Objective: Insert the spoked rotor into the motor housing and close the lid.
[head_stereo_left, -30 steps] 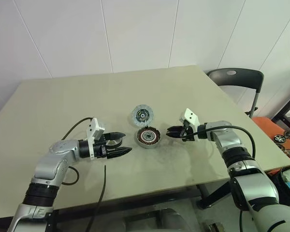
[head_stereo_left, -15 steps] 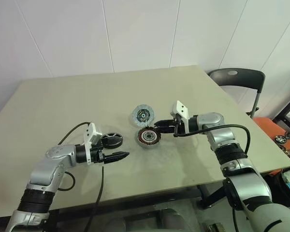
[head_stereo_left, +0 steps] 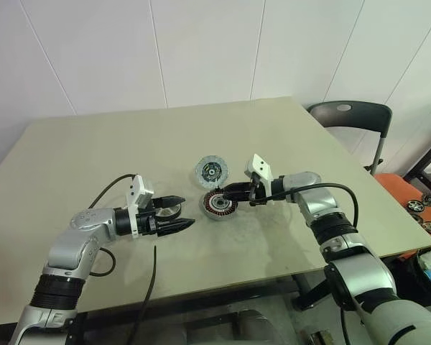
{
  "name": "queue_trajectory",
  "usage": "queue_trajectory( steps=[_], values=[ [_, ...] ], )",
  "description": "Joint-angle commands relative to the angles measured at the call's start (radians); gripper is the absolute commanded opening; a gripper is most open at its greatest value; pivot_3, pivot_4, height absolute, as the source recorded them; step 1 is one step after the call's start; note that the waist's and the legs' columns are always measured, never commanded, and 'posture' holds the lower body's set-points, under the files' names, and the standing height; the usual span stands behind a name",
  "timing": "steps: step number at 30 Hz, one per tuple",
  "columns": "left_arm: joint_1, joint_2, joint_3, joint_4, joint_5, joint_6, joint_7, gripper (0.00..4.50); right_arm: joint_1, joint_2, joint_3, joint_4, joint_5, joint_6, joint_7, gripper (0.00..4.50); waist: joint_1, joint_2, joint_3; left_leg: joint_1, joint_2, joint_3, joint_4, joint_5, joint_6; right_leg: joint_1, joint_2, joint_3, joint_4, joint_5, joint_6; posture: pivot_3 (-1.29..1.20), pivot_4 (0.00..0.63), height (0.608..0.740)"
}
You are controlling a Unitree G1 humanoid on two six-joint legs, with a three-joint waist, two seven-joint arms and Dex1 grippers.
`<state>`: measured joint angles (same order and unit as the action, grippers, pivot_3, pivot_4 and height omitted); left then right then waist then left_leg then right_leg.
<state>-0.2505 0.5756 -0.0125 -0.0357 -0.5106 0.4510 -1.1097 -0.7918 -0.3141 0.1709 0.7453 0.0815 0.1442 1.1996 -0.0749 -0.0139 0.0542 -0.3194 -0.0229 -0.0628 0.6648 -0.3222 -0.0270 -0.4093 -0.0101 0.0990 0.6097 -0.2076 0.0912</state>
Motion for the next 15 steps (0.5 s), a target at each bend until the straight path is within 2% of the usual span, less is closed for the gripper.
queue_trajectory(
  steps=[1, 15],
  values=[
    [-0.019, 0.004, 0.013, -0.018, -0.009, -0.004, -0.001, 4.12, -0.049, 0.030, -0.002, 0.027, -0.004, -0.037, -0.023, 0.66, 0.000, 0.000, 0.000, 0.000, 0.000, 0.000, 0.000, 0.000, 0.000, 0.000, 0.000, 0.000, 0.000, 0.000, 0.000, 0.00, 0.000, 0.740],
    [0.001, -0.018, 0.010, -0.048, -0.012, -0.008, 0.028, 4.12, -0.091, 0.056, 0.003, 0.148, -0.039, -0.098, -0.044, 0.66, 0.001, 0.000, 0.000, 0.000, 0.000, 0.000, 0.000, 0.000, 0.000, 0.000, 0.000, 0.000, 0.000, 0.000, 0.000, 0.00, 0.000, 0.740]
  ],
)
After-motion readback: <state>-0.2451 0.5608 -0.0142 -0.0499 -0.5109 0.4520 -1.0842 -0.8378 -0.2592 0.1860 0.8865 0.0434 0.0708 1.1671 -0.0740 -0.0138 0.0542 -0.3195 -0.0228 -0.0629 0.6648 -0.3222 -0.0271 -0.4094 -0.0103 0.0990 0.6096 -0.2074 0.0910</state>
